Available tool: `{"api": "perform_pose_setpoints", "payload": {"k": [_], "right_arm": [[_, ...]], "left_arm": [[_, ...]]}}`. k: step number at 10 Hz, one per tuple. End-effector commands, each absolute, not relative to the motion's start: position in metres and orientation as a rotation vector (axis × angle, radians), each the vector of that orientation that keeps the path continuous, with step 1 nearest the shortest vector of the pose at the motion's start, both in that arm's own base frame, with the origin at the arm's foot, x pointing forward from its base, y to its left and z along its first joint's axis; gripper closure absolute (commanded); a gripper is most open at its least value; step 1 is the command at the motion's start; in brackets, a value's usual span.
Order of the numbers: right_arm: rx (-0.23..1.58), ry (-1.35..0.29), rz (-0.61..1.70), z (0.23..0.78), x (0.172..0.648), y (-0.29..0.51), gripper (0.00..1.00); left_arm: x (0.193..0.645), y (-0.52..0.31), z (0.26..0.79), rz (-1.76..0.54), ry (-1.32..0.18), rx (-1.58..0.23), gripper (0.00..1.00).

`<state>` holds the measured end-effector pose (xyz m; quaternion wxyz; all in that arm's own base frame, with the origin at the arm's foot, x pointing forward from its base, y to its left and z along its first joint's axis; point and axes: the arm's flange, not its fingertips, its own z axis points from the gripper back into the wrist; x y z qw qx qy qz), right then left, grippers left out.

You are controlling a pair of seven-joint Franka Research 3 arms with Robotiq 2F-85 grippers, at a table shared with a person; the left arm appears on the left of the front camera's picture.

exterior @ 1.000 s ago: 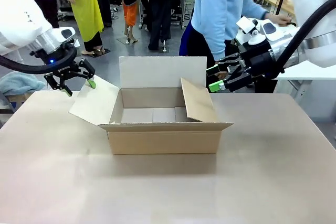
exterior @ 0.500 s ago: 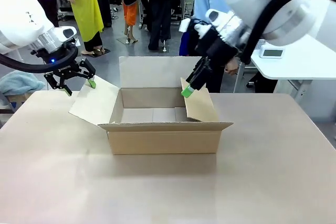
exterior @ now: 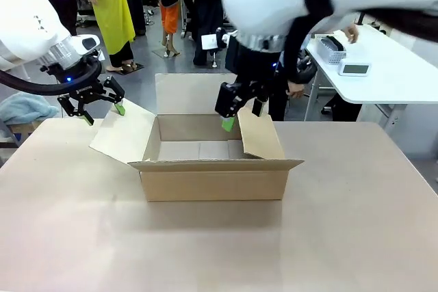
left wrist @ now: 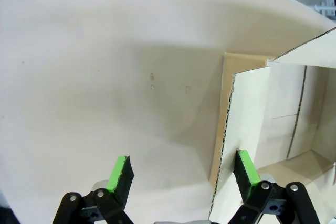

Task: Pack the gift set into the box.
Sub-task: Place both hands on the side flaps of the Package Box and spread them outward.

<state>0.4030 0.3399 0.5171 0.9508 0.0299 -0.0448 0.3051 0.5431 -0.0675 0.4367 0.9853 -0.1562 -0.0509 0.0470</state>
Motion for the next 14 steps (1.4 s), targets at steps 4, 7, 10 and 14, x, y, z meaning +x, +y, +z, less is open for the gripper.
{"api": "perform_pose_setpoints", "payload": {"k": [4,7,10,14], "right_arm": [[-0.003,-0.074,0.487,0.503,0.404,0.35,0.0],[-0.069,-0.032,0.269,0.482,0.415,0.376,0.0],[-0.051,-0.149,0.214,0.463,0.44,0.39,0.0],[-0.19,-0.218,0.106,0.427,0.475,0.408,0.0]], "left_arm": [[0.542,-0.067,0.439,0.105,-0.106,-0.301,0.0],[0.542,-0.067,0.439,0.105,-0.106,-0.301,0.0],[0.542,-0.067,0.439,0.105,-0.106,-0.301,0.0],[0.542,-0.067,0.439,0.105,-0.106,-0.301,0.0]]}}
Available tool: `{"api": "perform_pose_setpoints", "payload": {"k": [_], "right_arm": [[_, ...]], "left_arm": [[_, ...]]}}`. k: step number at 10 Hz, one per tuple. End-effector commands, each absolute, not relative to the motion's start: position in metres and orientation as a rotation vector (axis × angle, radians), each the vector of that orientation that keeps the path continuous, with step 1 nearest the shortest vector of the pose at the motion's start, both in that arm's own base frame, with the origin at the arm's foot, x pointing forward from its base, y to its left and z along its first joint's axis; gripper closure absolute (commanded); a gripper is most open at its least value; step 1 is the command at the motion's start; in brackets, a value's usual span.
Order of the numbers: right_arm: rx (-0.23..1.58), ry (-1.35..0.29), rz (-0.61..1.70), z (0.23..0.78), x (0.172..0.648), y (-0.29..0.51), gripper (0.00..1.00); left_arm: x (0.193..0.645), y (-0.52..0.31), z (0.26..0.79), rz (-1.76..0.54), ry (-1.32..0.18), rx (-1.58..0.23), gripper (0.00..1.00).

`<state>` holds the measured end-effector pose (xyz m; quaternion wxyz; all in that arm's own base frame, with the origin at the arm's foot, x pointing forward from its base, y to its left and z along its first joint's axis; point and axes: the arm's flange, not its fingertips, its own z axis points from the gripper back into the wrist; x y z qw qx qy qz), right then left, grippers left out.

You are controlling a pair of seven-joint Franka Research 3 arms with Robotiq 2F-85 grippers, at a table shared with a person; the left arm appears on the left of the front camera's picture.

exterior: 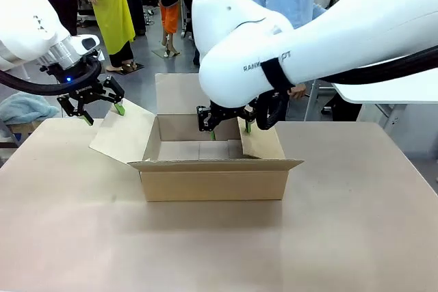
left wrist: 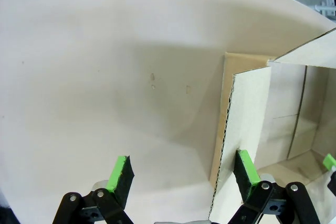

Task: Pack the gift set into the box.
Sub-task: Place both hands on the side flaps of the Package Box and spread them outward.

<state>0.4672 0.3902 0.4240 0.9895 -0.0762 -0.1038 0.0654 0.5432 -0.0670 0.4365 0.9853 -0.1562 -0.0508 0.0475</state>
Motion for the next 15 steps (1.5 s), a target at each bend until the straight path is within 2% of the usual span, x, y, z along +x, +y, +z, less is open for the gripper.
{"api": "perform_pose_setpoints", "payload": {"k": [1,9,13,15], "right_arm": [[-0.221,-0.202,0.084,0.42,0.481,0.409,0.0],[-0.534,-0.254,-0.164,0.442,0.485,0.366,0.0],[-0.558,-0.24,-0.2,0.466,0.484,0.325,0.0],[-0.47,-0.194,-0.229,0.476,0.485,0.278,0.0]], "left_arm": [[0.542,-0.067,0.439,0.105,-0.106,-0.301,0.0],[0.542,-0.067,0.439,0.105,-0.106,-0.301,0.0],[0.542,-0.067,0.439,0.105,-0.106,-0.301,0.0],[0.542,-0.067,0.439,0.105,-0.106,-0.301,0.0]]}}
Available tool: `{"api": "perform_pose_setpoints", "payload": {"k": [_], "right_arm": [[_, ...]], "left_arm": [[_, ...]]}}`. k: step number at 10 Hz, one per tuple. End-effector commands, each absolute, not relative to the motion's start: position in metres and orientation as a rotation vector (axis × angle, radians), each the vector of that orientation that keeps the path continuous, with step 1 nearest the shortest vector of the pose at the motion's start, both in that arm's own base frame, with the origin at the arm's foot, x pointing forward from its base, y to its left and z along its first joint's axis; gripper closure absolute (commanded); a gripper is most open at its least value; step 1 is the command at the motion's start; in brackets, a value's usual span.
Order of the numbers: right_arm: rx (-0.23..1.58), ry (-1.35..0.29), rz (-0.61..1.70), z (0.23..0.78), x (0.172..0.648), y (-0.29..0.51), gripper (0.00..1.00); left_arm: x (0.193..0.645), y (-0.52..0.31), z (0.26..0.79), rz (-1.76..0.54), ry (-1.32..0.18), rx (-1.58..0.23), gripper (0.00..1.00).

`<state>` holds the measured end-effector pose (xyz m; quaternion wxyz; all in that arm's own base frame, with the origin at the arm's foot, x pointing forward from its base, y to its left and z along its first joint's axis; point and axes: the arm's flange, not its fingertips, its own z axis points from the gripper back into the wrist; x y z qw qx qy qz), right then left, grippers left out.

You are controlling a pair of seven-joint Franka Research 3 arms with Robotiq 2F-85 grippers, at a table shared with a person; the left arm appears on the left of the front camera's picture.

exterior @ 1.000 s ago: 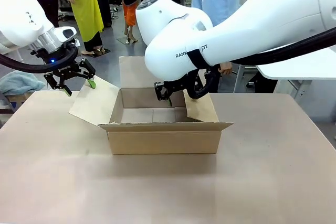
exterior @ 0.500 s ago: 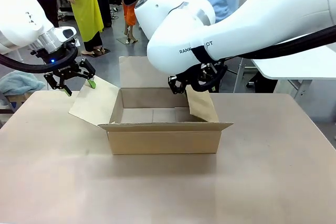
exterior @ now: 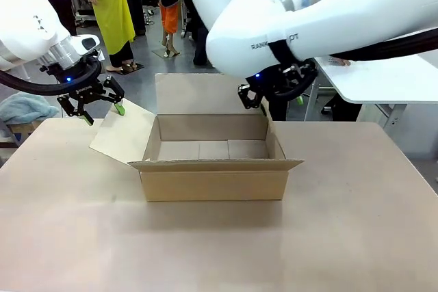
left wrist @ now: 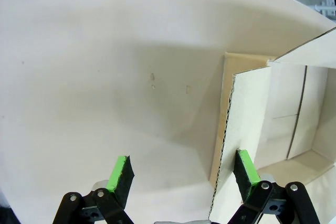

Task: Pack the gift set into the box.
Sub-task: Place both hands on the side flaps of the Package Box and spread them outward.

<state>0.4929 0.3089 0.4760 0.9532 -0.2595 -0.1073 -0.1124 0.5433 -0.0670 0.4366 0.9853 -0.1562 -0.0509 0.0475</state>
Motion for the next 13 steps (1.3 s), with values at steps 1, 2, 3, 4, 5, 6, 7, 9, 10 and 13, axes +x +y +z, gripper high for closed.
{"api": "perform_pose_setpoints", "payload": {"k": [1,2,3,4,5,6,7,9,10,13], "right_arm": [[-0.431,-0.154,-0.242,0.476,0.487,0.251,0.0],[-0.366,-0.122,-0.248,0.474,0.487,0.228,0.0],[-0.274,-0.092,-0.251,0.47,0.487,0.205,0.0],[-0.197,-0.057,-0.261,0.464,0.488,0.185,0.0],[-0.186,0.005,-0.273,0.445,0.492,0.172,0.0],[-0.169,0.048,-0.297,0.427,0.495,0.165,0.0],[-0.125,0.074,-0.328,0.411,0.497,0.158,0.0],[-0.183,0.046,-0.324,0.422,0.498,0.16,0.0],[-0.183,0.046,-0.324,0.422,0.498,0.16,0.0],[-0.183,0.046,-0.324,0.422,0.498,0.16,0.0]], "left_arm": [[0.542,-0.067,0.439,0.105,-0.106,-0.301,0.0],[0.542,-0.067,0.439,0.105,-0.106,-0.301,0.0],[0.542,-0.067,0.439,0.105,-0.106,-0.301,0.0],[0.542,-0.067,0.439,0.105,-0.106,-0.301,0.0],[0.542,-0.067,0.439,0.105,-0.106,-0.301,0.0],[0.542,-0.067,0.439,0.105,-0.106,-0.301,0.0],[0.542,-0.067,0.439,0.105,-0.106,-0.301,0.0],[0.542,-0.067,0.439,0.105,-0.106,-0.301,0.0],[0.542,-0.067,0.439,0.105,-0.106,-0.301,0.0],[0.542,-0.067,0.439,0.105,-0.106,-0.301,0.0]]}}
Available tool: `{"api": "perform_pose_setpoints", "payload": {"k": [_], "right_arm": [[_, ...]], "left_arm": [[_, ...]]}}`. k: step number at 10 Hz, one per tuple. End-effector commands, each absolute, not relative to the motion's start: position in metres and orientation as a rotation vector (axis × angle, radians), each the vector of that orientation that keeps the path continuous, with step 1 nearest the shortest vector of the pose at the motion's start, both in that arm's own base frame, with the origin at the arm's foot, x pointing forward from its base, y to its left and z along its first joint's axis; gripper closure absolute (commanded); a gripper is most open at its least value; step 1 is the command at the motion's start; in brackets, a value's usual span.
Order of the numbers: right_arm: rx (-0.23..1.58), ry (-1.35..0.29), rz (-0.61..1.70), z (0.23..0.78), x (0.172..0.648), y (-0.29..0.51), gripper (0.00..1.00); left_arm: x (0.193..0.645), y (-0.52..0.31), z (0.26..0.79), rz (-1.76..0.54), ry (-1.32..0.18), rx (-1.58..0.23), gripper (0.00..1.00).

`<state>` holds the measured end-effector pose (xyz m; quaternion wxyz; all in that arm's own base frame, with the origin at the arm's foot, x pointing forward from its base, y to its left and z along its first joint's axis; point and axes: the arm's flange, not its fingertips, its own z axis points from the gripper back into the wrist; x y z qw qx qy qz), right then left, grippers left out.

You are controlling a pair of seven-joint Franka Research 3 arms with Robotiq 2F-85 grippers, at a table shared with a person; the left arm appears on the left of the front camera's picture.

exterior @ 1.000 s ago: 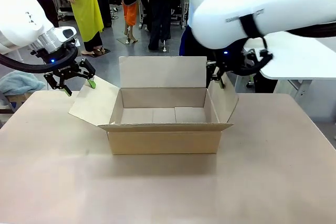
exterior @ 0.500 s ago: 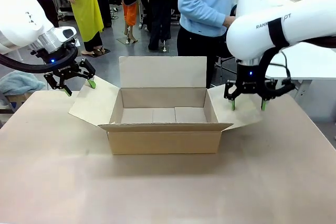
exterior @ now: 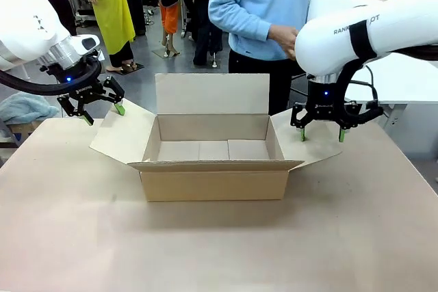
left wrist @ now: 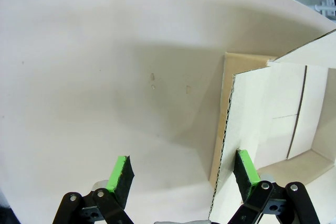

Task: Pack the gift set into the box.
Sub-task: Place both hands on the side flaps of the Package Box and spread them outward, then lift both hands away from the flaps of the Package Box.

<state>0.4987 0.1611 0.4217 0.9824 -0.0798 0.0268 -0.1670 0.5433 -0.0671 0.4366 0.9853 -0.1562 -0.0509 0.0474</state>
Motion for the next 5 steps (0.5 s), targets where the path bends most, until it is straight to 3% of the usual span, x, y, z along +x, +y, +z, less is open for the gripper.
{"api": "perform_pose_setpoints", "payload": {"k": [1,5], "right_arm": [[-0.183,0.046,-0.324,0.4225,0.4978,0.16,0.0],[-0.183,0.046,-0.324,0.4225,0.4978,0.16,0.0]], "left_arm": [[0.5416,-0.0674,0.4388,0.105,-0.106,-0.301,0.0],[0.5416,-0.0674,0.4388,0.105,-0.106,-0.301,0.0]]}}
